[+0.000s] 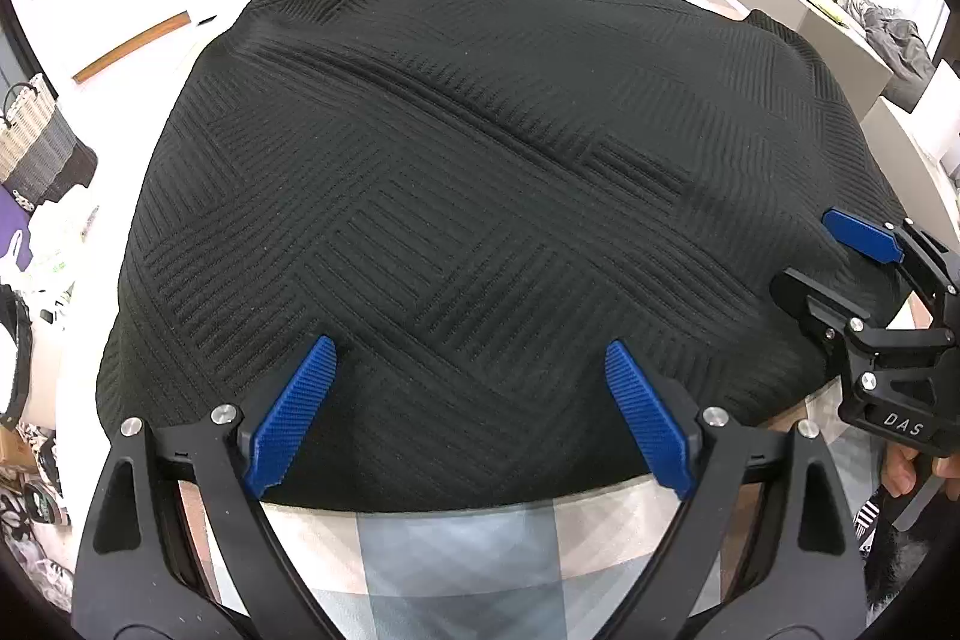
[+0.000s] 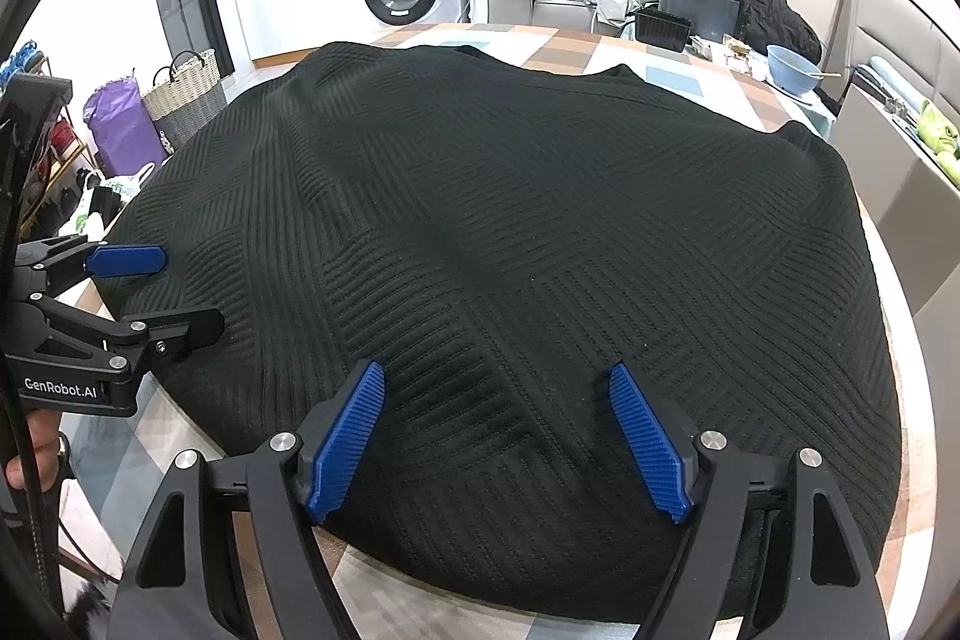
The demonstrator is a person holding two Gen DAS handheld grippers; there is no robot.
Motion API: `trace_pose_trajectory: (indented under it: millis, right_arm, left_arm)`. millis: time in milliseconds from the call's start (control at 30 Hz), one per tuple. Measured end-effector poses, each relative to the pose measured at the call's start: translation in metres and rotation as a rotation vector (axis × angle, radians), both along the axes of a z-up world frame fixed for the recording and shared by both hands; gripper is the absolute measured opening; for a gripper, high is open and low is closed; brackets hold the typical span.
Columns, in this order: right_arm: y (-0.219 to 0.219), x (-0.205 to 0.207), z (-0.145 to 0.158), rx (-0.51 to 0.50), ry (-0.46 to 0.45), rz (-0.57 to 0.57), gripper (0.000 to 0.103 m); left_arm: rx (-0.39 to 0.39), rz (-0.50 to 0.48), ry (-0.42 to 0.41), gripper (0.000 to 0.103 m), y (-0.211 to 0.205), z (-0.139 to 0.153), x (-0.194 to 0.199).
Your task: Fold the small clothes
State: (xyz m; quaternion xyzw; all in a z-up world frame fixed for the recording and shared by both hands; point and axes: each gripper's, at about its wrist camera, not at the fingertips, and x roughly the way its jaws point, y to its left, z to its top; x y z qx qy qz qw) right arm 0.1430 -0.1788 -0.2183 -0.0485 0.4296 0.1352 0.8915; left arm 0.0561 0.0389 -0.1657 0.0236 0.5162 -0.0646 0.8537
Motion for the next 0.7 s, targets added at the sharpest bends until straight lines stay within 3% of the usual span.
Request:
trace_pose_trajectory:
  millis: [700]
  right_arm:
    - [0.0012,-0.0018,0.0003,-0.007,0.006,0.007,0.081]
  left_arm:
    - [0.014,0.006,0.018,0.102,0.0027,-0.0043,-0.0027]
